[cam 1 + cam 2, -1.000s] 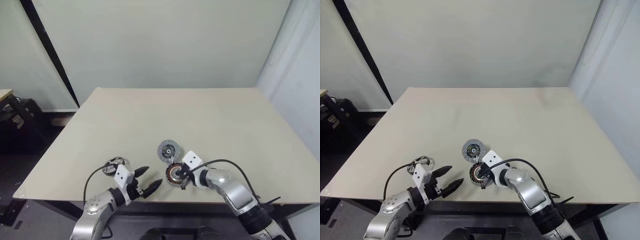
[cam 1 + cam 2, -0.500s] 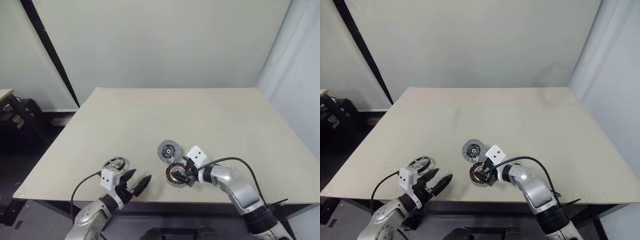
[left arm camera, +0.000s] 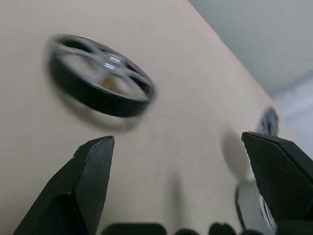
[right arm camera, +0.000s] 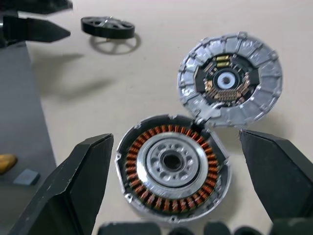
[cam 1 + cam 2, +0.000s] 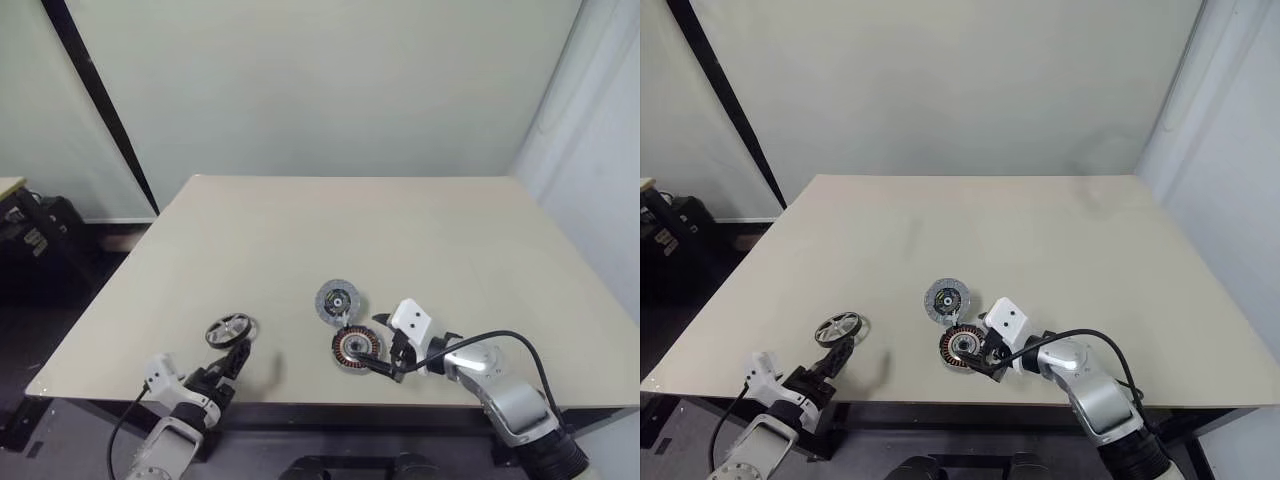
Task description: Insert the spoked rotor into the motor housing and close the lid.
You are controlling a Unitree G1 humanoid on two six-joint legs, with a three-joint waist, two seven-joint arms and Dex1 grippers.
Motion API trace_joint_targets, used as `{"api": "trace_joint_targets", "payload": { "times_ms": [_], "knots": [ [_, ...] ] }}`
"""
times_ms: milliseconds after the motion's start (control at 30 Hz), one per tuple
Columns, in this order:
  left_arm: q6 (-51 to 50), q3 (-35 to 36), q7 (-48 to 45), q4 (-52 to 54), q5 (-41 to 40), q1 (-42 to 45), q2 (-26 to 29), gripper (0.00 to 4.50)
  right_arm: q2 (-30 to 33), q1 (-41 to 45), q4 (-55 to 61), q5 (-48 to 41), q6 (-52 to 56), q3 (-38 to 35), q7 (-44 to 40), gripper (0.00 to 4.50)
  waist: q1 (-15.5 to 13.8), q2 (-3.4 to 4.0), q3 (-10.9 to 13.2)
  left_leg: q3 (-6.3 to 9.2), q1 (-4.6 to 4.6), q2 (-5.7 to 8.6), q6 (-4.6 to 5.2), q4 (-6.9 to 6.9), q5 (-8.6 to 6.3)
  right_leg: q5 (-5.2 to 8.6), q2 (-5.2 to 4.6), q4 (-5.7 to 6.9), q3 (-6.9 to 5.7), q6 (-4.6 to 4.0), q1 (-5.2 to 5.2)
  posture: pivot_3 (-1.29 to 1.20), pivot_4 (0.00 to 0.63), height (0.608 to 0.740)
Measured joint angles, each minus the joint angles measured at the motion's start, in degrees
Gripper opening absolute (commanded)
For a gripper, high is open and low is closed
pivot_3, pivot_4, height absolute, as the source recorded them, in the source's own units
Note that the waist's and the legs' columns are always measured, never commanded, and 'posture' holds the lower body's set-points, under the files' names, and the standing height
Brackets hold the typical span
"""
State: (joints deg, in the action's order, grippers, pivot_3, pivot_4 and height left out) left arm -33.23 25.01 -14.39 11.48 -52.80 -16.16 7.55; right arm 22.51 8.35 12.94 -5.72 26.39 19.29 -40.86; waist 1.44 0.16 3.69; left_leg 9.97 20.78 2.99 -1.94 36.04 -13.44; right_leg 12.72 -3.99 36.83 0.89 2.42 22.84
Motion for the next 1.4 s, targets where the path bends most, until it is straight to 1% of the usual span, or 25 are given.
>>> {"api": "trace_joint_targets", "payload": {
  "times_ms": [400,500,833,867,933,1033,1267,1400],
  "knots": [
    [-1.91,3.66,11.64,-8.16,-2.18,11.49,-0.92,4.50,0.16,-0.24,0.50,0.09,-0.35,-0.18,1.15,4.47,-0.07,-0.20,-0.02,0.00,-0.01,0.03,0.01,0.03,0.01,-0.01,0.01,-0.03,-0.02,0.01,-0.10,0.00,0.000,0.740],
    [-1.80,4.71,13.66,-10.11,-2.21,13.37,-1.38,3.88,0.43,-0.75,0.84,0.11,-0.34,-0.27,1.36,4.50,-0.07,-0.23,-0.03,0.01,-0.01,0.03,0.02,0.01,0.01,-0.01,0.02,-0.03,-0.02,0.01,-0.09,0.00,0.000,0.740],
    [-1.74,5.59,14.61,-11.29,-2.25,14.34,-1.63,0.40,0.92,-2.33,1.69,0.10,-0.25,-0.88,2.20,4.50,-0.07,-0.25,-0.02,0.00,-0.02,0.02,-0.02,0.03,-0.01,-0.01,0.01,-0.04,-0.02,0.01,-0.12,0.00,0.000,0.740],
    [-1.76,5.67,14.49,-11.30,-2.36,14.32,-1.66,0.25,0.93,-2.39,1.72,0.10,-0.25,-0.92,2.25,4.50,-0.07,-0.26,-0.02,0.00,-0.02,0.02,-0.02,0.03,-0.01,0.00,0.01,-0.04,-0.02,0.01,-0.12,0.00,0.000,0.740],
    [-1.90,6.00,14.08,-11.30,-3.30,14.29,-1.69,0.25,0.93,-2.52,1.74,0.09,-0.25,-1.08,2.41,4.50,-0.07,-0.26,-0.02,0.00,-0.01,0.03,-0.02,0.03,-0.01,-0.01,0.01,-0.05,-0.02,0.01,-0.12,0.00,0.000,0.740],
    [-2.64,7.40,12.41,-11.20,-6.85,13.92,-1.76,0.25,0.99,-2.89,1.74,0.09,-0.25,-1.79,2.83,4.50,-0.07,-0.27,-0.02,0.00,-0.01,0.03,-0.02,0.02,-0.01,0.00,0.01,-0.05,-0.02,0.01,-0.10,0.00,0.000,0.740],
    [-10.27,9.19,8.04,-7.71,-21.85,9.98,-1.56,0.25,1.53,-4.48,1.52,0.11,-0.31,-3.10,3.42,4.50,-0.03,-0.28,0.00,0.00,0.00,0.01,-0.03,0.02,-0.04,0.00,0.00,-0.06,-0.02,0.00,-0.09,0.00,0.000,0.740],
    [-16.88,7.05,7.04,-6.15,-29.45,8.23,0.43,0.25,2.06,-4.84,0.85,0.13,-0.34,-4.11,3.61,4.50,-0.05,-0.27,0.01,-0.01,0.00,0.03,-0.05,0.07,-0.05,0.00,-0.02,-0.07,-0.02,0.00,-0.11,0.00,0.000,0.740]
  ]
}}
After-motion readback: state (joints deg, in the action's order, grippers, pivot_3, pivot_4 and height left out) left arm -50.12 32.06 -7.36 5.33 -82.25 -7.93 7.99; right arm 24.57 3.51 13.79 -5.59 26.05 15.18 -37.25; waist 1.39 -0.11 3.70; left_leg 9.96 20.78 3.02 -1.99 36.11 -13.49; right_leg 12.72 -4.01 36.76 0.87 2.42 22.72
